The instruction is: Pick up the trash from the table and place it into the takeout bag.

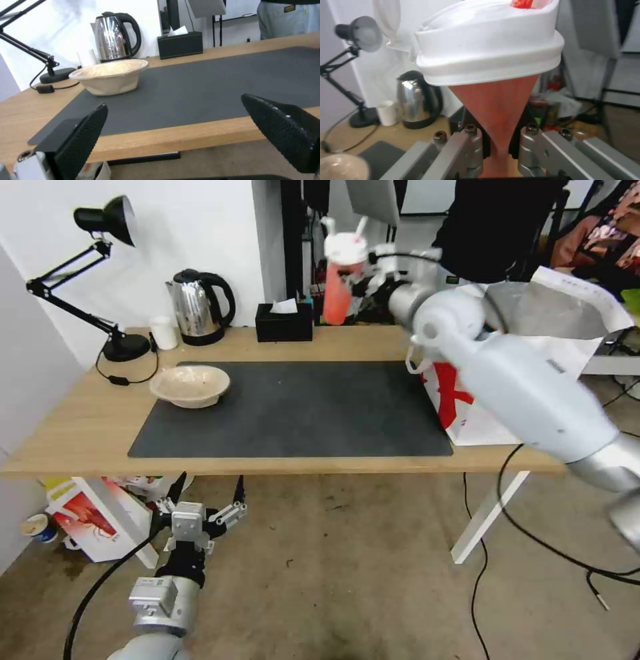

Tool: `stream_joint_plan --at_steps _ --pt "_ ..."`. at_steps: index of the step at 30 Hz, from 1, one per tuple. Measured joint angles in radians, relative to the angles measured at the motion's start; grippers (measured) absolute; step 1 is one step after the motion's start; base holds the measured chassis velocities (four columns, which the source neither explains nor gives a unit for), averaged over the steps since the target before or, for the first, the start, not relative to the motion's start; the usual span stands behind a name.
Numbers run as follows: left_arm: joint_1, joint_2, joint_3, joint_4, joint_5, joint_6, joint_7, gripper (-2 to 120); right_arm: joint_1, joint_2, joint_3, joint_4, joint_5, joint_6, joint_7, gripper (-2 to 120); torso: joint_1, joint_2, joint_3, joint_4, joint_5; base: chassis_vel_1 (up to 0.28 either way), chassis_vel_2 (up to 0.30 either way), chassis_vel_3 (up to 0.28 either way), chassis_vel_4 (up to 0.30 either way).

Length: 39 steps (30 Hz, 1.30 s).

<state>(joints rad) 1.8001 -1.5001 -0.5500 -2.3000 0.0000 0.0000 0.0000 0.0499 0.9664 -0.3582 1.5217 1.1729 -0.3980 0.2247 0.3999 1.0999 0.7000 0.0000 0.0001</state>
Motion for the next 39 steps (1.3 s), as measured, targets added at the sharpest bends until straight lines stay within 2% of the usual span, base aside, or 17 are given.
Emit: stream_joint_plan --at_steps 6,8,11,22,25,31,39 --pt "0.0 0.0 0.0 0.0 0.0 0.0 0.0 100 0.015 -0.122 0.026 0.113 0.044 -0.059 0.064 7 0.0 0.0 0.0 0.0 0.0001 0.0 0.0 0.0 0.0" --pt "0.0 0.0 0.0 0.0 0.0 0.0 0.0 100 0.015 -0.135 0.028 0.125 0.048 -0.064 0.068 7 0.0 0.0 0.0 -0.0003 0.0001 0.0 0.0 0.0 0.0" --pt "0.0 0.0 0.0 0.0 0.0 0.0 0.0 100 0.006 -0.223 0.047 0.206 0.087 -0.095 0.081 7 0.0 0.0 0.0 -0.0003 0.0001 0.0 0.0 0.0 0.0" --pt "0.0 0.0 0.0 0.0 0.0 0.0 0.0 100 -0.049 -0.373 0.12 0.304 0.153 -0.145 0.122 7 0.0 0.0 0.0 0.0 0.0 0.0 0.0 0.0 0.0" --pt "0.0 0.0 0.0 0.0 0.0 0.0 0.0 100 -0.094 -0.427 0.175 0.32 0.173 -0.147 0.126 7 0.0 0.0 0.0 -0.0001 0.0001 0.0 0.0 0.0 0.0" --pt "0.0 0.0 0.0 0.0 0.0 0.0 0.0 100 -0.137 -0.474 0.227 0.309 0.186 -0.145 0.112 7 0.0 0.0 0.0 0.0 0.0 0.0 0.0 0.0 0.0" --pt "0.0 0.0 0.0 0.0 0.0 0.0 0.0 100 -0.146 -0.502 0.264 0.27 0.19 -0.142 0.095 7 0.0 0.0 0.0 -0.0001 0.0 0.0 0.0 0.0 0.0"
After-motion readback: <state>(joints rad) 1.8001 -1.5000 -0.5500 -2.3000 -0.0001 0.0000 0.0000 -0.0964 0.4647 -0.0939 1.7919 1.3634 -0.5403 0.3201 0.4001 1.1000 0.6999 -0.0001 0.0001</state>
